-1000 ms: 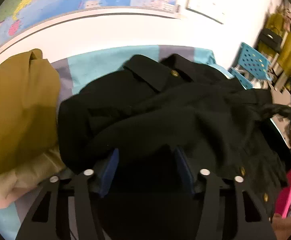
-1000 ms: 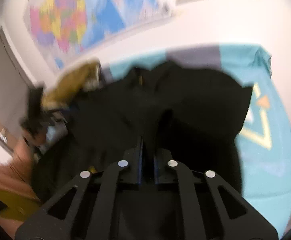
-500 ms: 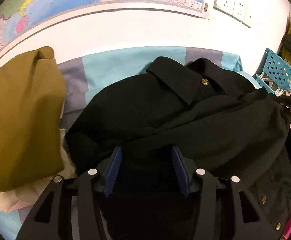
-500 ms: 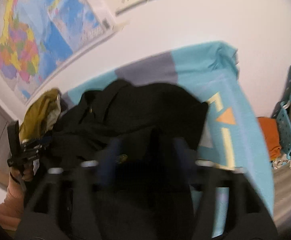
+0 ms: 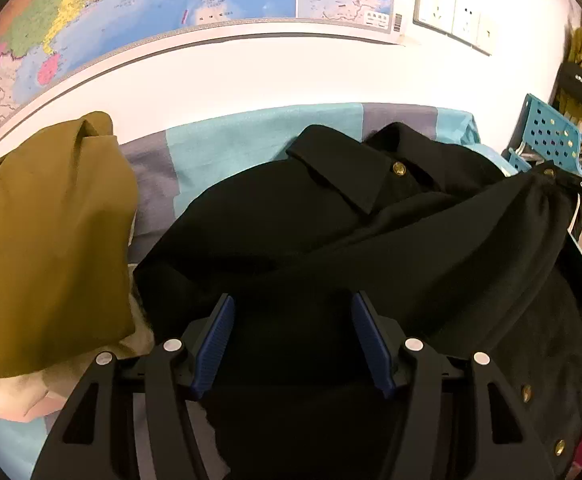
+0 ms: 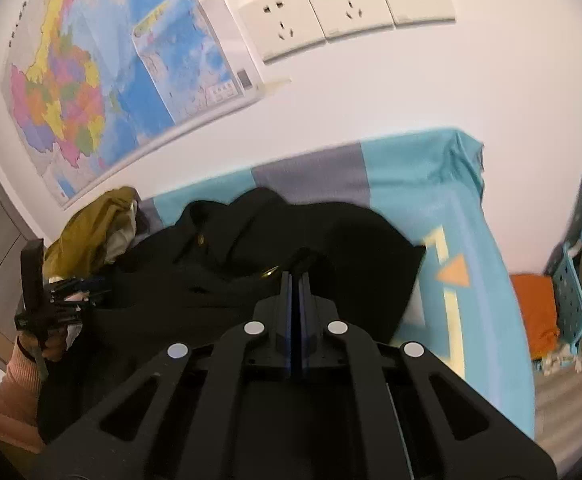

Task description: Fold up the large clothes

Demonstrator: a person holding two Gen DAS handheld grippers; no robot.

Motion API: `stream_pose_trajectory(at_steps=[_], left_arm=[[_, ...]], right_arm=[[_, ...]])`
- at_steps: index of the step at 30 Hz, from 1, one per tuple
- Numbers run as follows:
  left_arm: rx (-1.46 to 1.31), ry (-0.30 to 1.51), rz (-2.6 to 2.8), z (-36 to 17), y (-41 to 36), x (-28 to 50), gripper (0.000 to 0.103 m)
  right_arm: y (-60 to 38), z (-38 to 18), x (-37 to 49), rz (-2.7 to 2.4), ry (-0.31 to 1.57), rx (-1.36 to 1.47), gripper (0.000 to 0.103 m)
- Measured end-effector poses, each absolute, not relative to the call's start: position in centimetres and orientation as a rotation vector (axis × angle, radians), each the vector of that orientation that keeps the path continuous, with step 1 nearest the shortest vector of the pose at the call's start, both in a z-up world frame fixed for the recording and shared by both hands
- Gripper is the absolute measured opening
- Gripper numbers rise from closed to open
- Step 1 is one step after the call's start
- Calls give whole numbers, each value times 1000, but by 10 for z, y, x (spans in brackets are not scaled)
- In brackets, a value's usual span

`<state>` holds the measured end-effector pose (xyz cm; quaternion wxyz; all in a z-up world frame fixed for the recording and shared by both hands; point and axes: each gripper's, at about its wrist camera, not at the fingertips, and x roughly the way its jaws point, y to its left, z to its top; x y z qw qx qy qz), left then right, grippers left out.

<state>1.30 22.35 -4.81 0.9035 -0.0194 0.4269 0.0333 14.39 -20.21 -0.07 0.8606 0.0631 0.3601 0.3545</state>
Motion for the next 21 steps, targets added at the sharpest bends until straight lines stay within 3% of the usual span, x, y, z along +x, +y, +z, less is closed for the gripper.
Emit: stream_pose_trajectory(at_steps=[3,6,10,15,21], left_arm=[[-38,914,85,-55,222,22,58],[3,919,101,-59,217,25,62],[18,889,110,-52,217,19,63],[34,849,62,-40,213,7,65],[83,888,45,-54,201,20,65]], right_arm=[[-183,-22,157,682,830,46,5],[-185,-39,163,625,895,23,14],[-203,-20,148,595,822,77,30],[-196,13,109,727,702,50,31],[-138,-19,121,830,819,-55,30]])
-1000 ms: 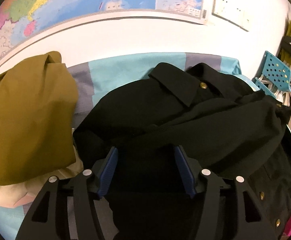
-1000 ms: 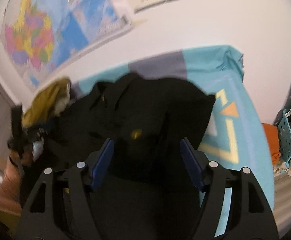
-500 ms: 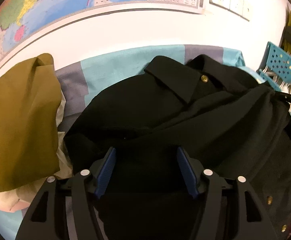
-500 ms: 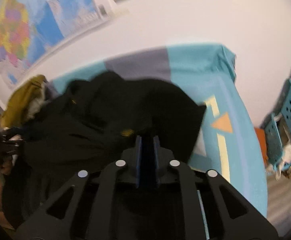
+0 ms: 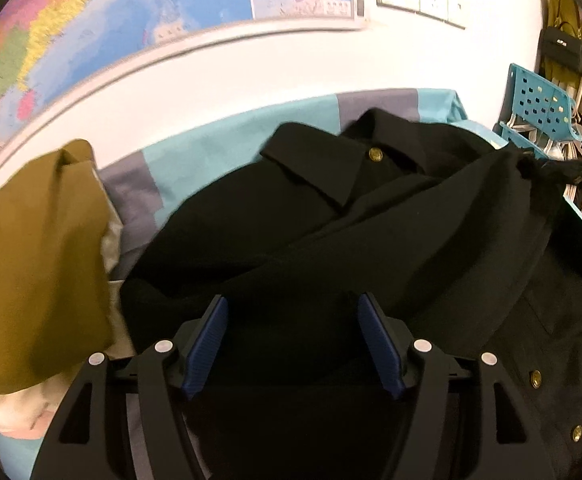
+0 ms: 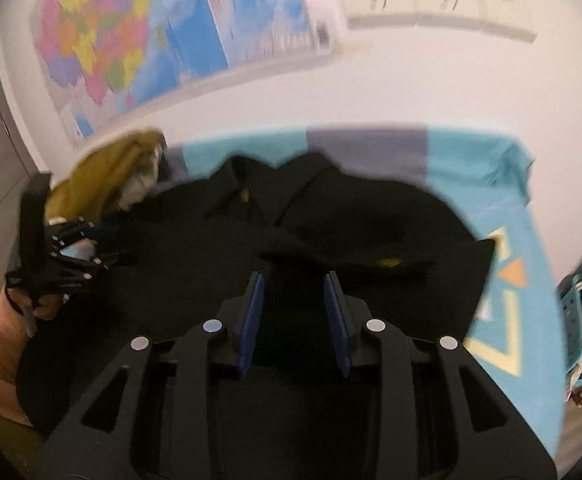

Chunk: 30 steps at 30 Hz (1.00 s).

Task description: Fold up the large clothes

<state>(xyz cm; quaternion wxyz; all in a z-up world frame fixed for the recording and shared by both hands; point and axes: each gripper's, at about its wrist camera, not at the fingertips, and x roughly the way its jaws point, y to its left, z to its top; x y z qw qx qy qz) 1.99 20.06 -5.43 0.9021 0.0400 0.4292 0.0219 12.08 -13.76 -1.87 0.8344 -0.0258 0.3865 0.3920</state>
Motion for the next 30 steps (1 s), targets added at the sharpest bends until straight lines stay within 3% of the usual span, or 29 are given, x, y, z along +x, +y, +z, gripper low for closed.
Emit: stream_pose_trajectory(at_steps=[3,6,8,10,15,24,30], left_arm=[[87,896,71,-61,201,29,68],[89,899,83,-62,202,31,69],[50,883,69,-54,205,26,68],[18,850,35,-44,207,16,68],[37,822,-25,-34,200,-11,68],[101,875,60,-55,199,-23,71],[-27,841,47,-41,223,-73,71]], right_arm=[[-129,-46,145,751,887,-87,18],[-136,-47,149,773,919,-20,19],[-142,-34,137,792,895,-6,34],[-147,-20,123,819,852,-17,42],[-154,1,95,905,794,-20,42],[-157,-34,125,790,916,3,41],[-202,-5,85,845,846,71,57]])
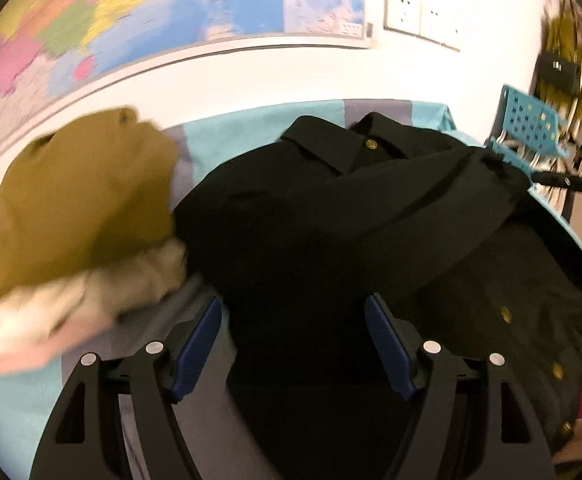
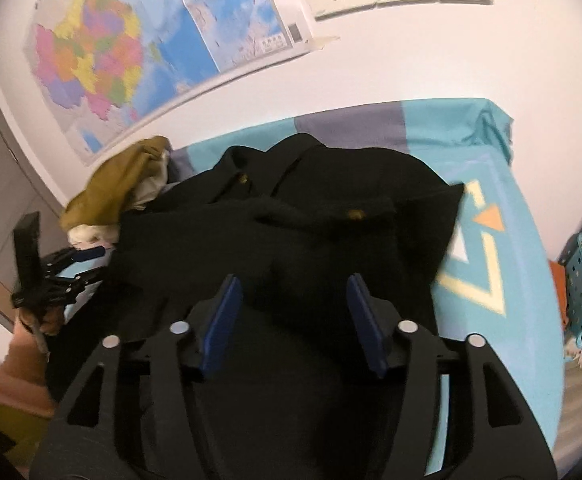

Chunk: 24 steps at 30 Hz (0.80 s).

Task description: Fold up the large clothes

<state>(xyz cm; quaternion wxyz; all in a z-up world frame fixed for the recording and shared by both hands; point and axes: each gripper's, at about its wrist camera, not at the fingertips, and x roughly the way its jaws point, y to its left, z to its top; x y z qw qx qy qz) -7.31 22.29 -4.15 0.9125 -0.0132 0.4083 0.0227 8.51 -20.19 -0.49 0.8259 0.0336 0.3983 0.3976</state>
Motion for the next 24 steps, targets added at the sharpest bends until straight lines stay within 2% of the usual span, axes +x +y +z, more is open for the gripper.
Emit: stream_pose_trajectory(at_steps=[4,11,19,22,24], left_arm=[[-89,867,38,-49,228,-112,73],[-256,893,-50,-68,230,-172,76],[-364,924,-198,-82,211,-206,82],[-392,928,-259,-84,204,-209,91],[-384,925,-268,-85,200,-210,93]], right_arm=[[-248,-14,53,790,881,107,69],[-321,-56,6,746,967,288,73],[-320,-66,-35,819,979,271,76],[-314,-67,-41,851,979,257,77],[-310,-67,-45,858,972,223,80]])
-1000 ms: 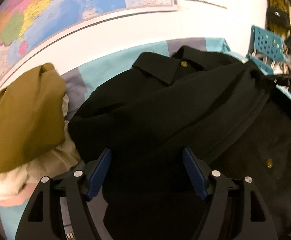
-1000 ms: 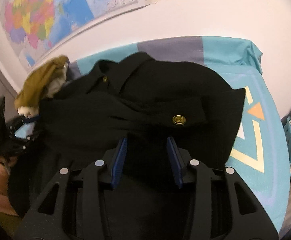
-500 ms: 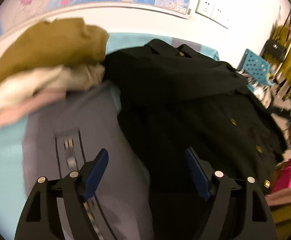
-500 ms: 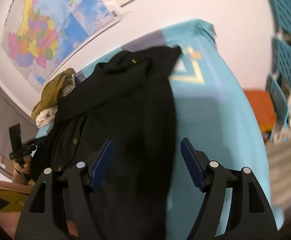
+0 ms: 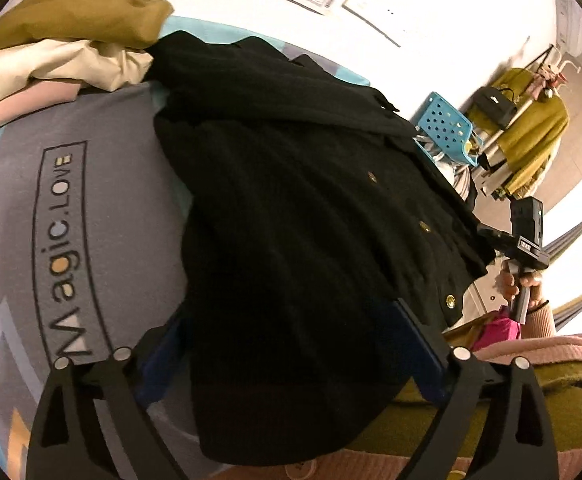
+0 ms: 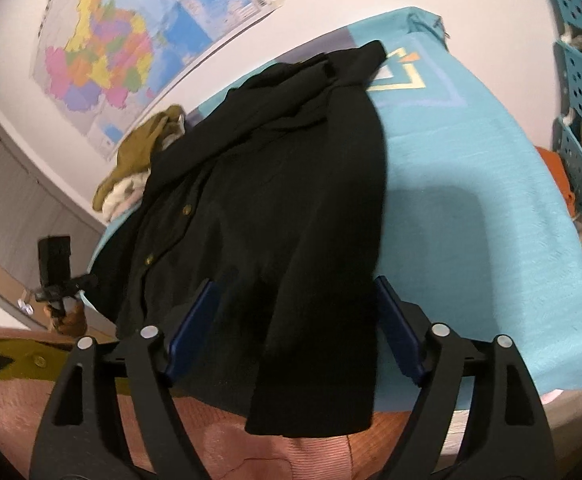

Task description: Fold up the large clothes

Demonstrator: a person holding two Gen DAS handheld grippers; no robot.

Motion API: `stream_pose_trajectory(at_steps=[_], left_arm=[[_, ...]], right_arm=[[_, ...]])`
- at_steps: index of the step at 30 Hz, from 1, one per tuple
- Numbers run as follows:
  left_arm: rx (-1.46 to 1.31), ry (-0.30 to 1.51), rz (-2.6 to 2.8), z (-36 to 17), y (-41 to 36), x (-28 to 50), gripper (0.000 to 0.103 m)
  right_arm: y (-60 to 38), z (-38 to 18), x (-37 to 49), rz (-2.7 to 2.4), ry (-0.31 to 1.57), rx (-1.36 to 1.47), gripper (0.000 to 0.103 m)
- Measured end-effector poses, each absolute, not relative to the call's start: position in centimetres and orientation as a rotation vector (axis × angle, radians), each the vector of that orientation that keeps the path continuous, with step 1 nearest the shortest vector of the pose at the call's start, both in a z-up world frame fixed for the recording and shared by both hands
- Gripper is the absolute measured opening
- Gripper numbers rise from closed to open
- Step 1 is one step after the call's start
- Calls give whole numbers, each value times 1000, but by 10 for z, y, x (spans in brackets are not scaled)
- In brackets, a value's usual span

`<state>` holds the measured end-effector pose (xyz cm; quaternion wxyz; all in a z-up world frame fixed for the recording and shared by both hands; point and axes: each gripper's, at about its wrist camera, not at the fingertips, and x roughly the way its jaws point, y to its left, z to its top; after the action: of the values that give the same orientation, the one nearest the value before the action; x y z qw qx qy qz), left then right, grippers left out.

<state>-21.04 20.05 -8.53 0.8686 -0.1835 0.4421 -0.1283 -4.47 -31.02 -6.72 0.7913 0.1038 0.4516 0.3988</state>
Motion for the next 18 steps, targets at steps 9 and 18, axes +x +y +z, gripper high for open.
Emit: stream_pose_trajectory(at_steps=[9,18], left_arm=[[-369,932,-321,-85,184,-186,96],[-275,918,-214,-74,172,-190,27]], right_arm=[[-302,-71,-41,872,939,184,71],[-319,-73,-41,917,946,301,16]])
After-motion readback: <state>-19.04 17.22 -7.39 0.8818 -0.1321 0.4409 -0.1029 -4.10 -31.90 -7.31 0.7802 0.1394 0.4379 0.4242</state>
